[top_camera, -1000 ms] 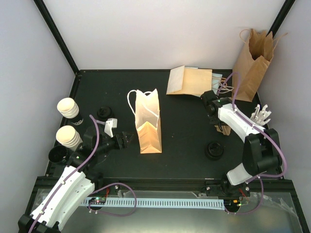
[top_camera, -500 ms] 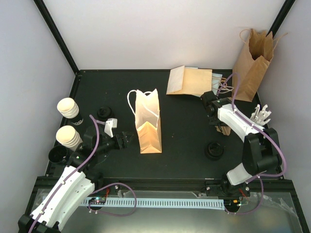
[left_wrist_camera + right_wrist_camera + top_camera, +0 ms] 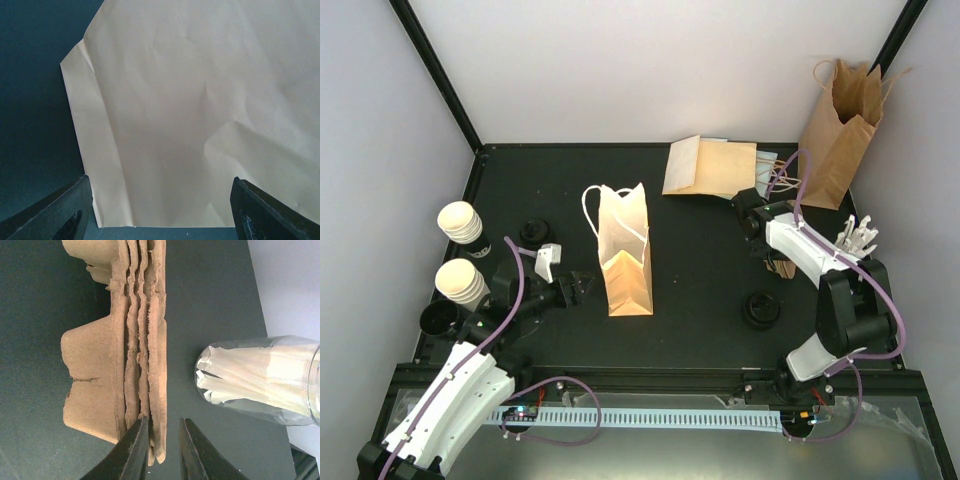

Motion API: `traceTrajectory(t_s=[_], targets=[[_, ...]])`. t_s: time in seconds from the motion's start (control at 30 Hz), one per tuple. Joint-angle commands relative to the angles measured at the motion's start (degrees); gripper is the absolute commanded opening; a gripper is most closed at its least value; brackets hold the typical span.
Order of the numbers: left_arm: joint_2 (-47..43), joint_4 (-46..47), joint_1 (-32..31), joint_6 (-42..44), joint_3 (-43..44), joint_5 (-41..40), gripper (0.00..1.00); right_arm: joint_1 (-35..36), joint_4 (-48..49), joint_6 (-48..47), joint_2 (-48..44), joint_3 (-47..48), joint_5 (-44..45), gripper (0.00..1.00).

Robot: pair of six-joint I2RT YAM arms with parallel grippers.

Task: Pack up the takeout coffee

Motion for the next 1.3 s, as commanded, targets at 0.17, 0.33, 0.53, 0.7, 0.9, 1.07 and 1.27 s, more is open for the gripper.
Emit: traceTrajectory(t_s=[0.17,0.33,0.53,0.7,0.9,1.07,1.27], targets=[[-0.2,-0.3,0.1,1.2,2.8,0.3,0.78,-1.4,6.1,0.2,0.5,-1.5,-8.2,0.2],[-0.5,-0.7,0.1,1.7,2.8,-0.2,0.78,-2.1,8.7,-0.8,-0.6,-2.5,-12.3,0.22],[-0.6,-0.9,0.1,1.8,2.7,-0.4,0.78,-2.7,10.8,-1.6,-1.7,-3.7,-14.8,0.2],[-0.6,-1.1,0.1,1.9,2.7,-0.5,0.78,-2.7,10.0,-2.8,-1.1,-3.0,-13.6,0.13],[-0.6,-1.0,0.1,1.8,2.7,-0.6,0.78,-2.4,7.9,-4.8,-0.5,-0.4,-11.7,0.02],[-0.6,-0.9,0.1,1.8,2.7,-0.6,0.78,-0.4,5.1,-6.1,0.1,2.1,-8.9,0.01],[-0.7,-0.9,0.1,1.6,2.8,-0.5,0.78,2.8,2.3,-5.5,0.0,5.0,-5.9,0.01]])
